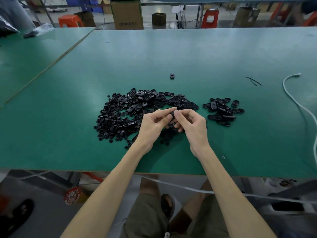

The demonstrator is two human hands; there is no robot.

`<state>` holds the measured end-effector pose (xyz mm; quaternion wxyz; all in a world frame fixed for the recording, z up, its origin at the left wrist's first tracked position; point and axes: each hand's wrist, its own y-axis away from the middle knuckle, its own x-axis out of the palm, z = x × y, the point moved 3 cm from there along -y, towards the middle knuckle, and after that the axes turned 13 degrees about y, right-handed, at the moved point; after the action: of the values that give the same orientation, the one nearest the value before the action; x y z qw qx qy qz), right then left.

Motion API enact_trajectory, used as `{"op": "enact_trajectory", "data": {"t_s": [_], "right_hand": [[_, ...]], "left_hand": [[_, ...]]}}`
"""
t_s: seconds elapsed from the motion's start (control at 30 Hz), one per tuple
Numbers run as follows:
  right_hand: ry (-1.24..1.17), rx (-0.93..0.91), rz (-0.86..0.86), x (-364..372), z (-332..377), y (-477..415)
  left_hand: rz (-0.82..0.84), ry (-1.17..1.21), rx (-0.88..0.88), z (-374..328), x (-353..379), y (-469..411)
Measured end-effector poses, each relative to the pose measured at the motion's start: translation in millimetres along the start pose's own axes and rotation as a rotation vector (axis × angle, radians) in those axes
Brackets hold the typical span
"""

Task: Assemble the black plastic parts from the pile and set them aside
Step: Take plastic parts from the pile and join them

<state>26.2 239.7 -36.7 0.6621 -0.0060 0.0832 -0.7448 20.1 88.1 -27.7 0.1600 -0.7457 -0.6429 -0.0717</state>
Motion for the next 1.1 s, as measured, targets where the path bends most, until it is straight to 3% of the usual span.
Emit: {"op": "enact_trajectory", "data": {"t_s": [0.53, 1.1], "right_hand": [[-0.049, 0.058, -0.084, -3.1, -3.3, -1.7], [-0.006, 0.019, -0.034, -3.2, -2.3, -0.3]], "left_hand": [[-0.054, -0.038, 0.004, -2.5, -1.2, 0.6], [-0.061, -0.031, 0.035, -3.5, 1.7, 2.3]]}}
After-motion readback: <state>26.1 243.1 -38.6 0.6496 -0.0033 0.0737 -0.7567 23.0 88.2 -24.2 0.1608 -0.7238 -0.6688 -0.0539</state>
